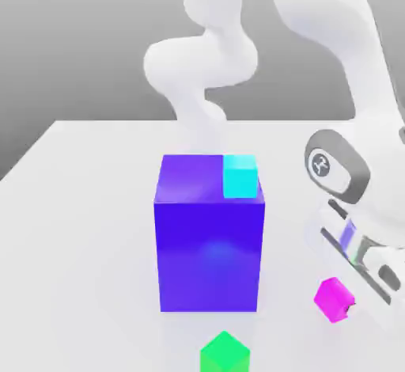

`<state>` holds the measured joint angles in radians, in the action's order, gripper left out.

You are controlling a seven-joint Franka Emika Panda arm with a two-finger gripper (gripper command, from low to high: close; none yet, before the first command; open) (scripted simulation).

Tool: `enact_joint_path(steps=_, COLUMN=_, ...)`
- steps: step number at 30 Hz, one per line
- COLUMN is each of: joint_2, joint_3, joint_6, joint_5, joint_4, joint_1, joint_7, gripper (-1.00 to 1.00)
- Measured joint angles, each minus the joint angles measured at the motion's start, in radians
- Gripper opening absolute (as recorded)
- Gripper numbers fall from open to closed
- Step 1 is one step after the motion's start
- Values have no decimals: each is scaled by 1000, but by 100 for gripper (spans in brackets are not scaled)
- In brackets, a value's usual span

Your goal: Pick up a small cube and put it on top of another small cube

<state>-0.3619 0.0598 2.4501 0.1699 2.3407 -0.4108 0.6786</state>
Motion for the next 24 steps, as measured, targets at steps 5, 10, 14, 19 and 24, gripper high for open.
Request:
enact_joint_path(steps=5, joint_2=-2, joint_3=-14, joint_6=-82, joint_5=20, joint_4=-36, joint_1=23, joint_7=69, gripper=-100)
enact_joint_path(steps=10, joint_2=19, joint_3=-22, joint_6=-135, joint_5=21, joint_4=-59, joint_1=61, joint_7=166, gripper=-100)
enact_joint_path(steps=14, joint_2=51, joint_3=-24, joint_6=-159, joint_5=10, joint_4=-69, joint_1=95, joint_7=258, gripper=-100)
enact_joint_path(steps=19, joint_2=111, joint_3=-23, joint_6=-153, joint_5=-25, joint_4=-66, joint_1=149, joint_7=405, gripper=-100)
enact_joint_path(steps=24, joint_2=161, joint_3=-36, joint_6=-61, joint_5=-87, joint_4=-21, joint_1=222, joint_7=570, gripper=-100)
